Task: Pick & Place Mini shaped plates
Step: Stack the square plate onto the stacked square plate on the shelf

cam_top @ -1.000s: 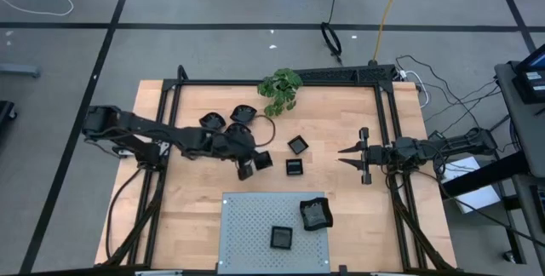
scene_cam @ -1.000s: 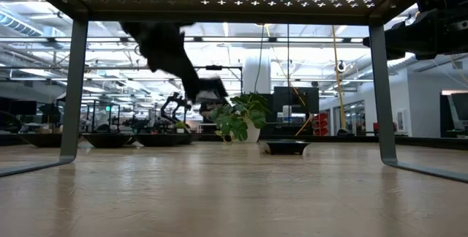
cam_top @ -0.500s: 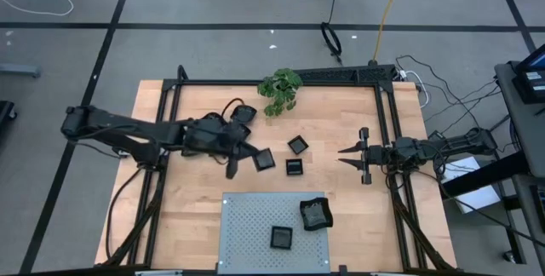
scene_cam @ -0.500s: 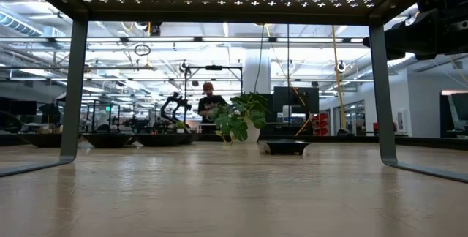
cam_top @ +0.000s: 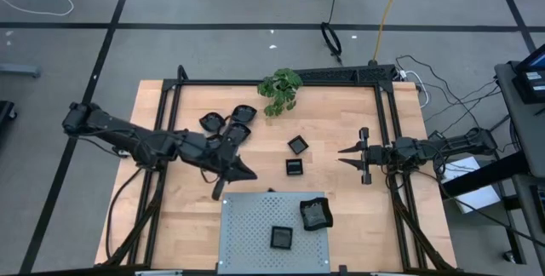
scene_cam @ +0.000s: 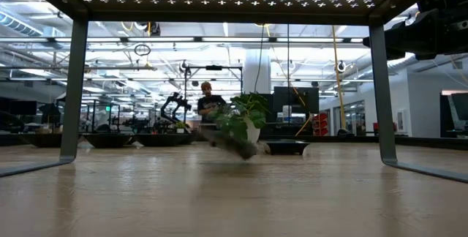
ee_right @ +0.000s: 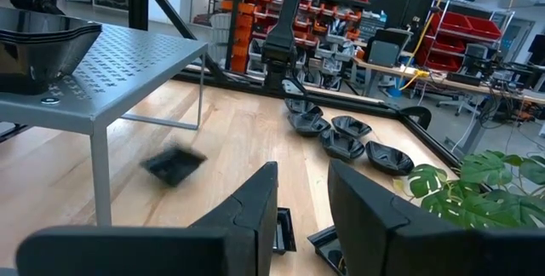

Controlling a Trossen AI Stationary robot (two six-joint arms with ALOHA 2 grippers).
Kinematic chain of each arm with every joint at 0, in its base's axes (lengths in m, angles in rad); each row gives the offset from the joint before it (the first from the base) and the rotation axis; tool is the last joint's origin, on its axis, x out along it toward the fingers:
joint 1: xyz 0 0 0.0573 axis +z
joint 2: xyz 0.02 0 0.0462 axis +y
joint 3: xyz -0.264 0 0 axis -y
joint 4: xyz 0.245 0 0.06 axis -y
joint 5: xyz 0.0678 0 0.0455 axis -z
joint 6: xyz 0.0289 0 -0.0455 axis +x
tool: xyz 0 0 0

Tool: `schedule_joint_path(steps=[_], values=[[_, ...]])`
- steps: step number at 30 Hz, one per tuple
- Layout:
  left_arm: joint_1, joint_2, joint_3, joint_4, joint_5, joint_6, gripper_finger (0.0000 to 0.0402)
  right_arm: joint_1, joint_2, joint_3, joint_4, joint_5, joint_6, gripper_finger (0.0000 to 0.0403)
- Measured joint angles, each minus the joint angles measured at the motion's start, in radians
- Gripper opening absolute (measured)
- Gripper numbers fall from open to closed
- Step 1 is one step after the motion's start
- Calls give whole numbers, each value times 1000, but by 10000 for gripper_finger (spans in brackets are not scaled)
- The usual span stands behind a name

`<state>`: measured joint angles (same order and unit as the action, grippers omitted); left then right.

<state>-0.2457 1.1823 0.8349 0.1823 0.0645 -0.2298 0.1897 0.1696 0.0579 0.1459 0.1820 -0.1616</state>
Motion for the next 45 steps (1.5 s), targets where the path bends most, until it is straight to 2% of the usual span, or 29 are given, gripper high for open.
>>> schedule_joint_path(steps=[5,9,12,17,19,22,26,30,34,39,42,45], values=[[-2,0,1,-83,-89,-19,39,0,0,0,0,0,0,96],[15,16,1,-181,-177,-44,87,0,0,0,0,0,0,94],[26,70,0,-219,-198,-75,129,0,0,0,0,0,0,95],[51,219,0,-182,-248,-66,193,0,0,0,0,0,0,95],[68,274,1,-173,-232,-47,211,0,0,0,0,0,0,94],[90,326,0,-163,-156,-52,226,0,0,0,0,0,0,95],[127,313,0,-182,-113,-43,227,0,0,0,0,0,0,95],[142,268,2,-214,-161,-49,216,0,0,0,0,0,0,94],[164,274,-1,-281,-223,-27,213,0,0,0,0,0,0,96],[190,272,0,-279,-263,-26,207,0,0,0,0,0,0,94],[189,260,0,-284,-261,4,193,0,0,0,0,0,0,96],[182,199,0,-300,-223,42,175,0,0,0,0,0,0,94]])
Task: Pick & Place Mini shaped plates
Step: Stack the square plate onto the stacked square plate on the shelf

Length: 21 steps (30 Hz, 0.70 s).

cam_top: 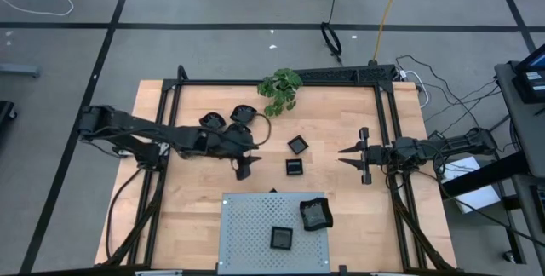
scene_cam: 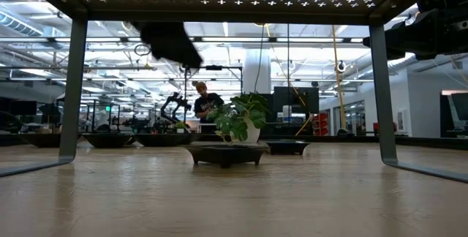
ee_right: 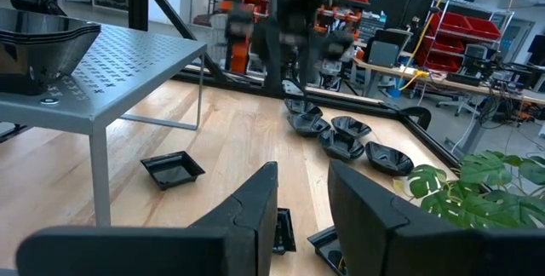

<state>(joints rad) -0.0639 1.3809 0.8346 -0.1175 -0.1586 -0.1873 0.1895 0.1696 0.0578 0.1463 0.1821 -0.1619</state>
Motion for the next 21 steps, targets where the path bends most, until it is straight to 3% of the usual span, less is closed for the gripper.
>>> schedule_joint_path(steps=[11,17,21], values=[[-29,-432,1,-61,20,8,120,0,2,0,1,0,0,94],[-42,-562,1,-149,19,48,117,0,3,0,16,-2,9,95],[-41,-596,1,-165,19,57,119,0,7,0,102,-27,149,94]])
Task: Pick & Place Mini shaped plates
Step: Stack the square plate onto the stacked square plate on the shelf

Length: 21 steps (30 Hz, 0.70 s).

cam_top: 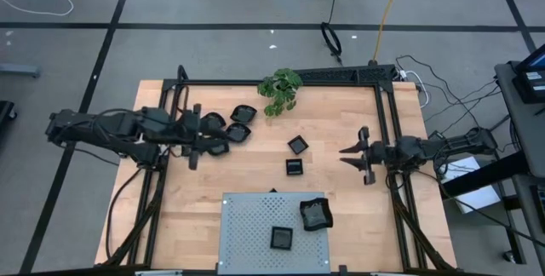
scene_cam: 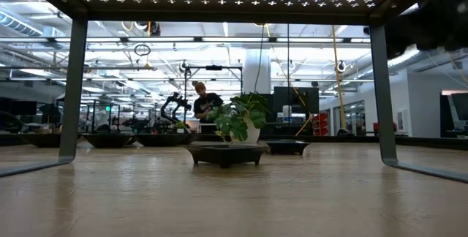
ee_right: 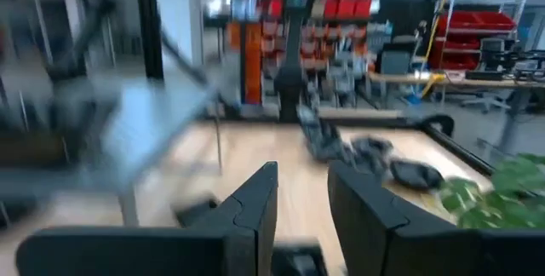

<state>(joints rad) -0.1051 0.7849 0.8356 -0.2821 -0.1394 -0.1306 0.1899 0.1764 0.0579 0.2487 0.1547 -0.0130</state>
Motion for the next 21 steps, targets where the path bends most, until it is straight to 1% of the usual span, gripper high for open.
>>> schedule_joint_path(steps=[3,7,12,15,18,19,21], values=[[1,-9,0,-10,0,33,120,0,-2,0,96,1,74,95],[1,-50,-1,-18,-1,75,120,0,-1,0,160,5,87,94],[1,-110,0,-11,-1,74,120,1,3,0,222,7,222,96],[1,-123,0,-42,-1,75,120,1,17,0,314,41,249,101],[1,-124,0,-42,-1,75,120,1,56,7,401,118,232,114],[1,-124,0,-42,-1,75,120,1,74,17,392,145,220,121],[1,-122,0,-42,-1,75,120,1,133,49,322,185,191,140]])
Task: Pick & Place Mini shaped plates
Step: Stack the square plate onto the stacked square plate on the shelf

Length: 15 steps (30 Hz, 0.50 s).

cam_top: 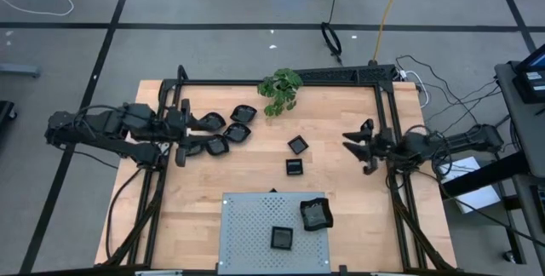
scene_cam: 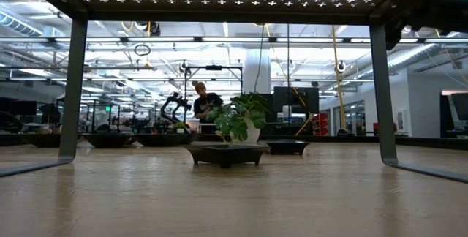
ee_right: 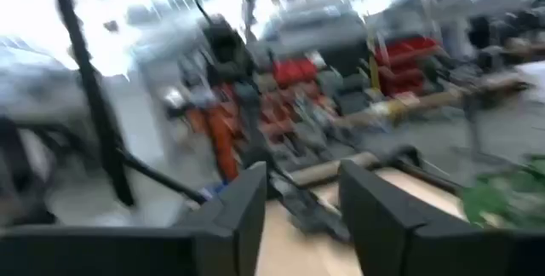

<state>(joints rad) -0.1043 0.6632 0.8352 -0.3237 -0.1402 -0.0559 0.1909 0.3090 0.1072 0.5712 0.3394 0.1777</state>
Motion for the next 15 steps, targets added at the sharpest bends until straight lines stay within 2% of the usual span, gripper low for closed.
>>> schedule_joint_path(steps=[2,4,6,10,15], values=[[0,2,0,0,0,0,120,0,79,61,-39,68,5,165],[0,5,0,0,0,0,120,-1,179,133,-94,221,51,190],[0,6,0,0,0,0,120,-15,297,225,-198,317,72,209],[0,7,0,1,0,0,120,-70,554,446,-413,249,67,228],[0,7,0,5,0,0,120,-148,894,663,-551,63,-16,223]])
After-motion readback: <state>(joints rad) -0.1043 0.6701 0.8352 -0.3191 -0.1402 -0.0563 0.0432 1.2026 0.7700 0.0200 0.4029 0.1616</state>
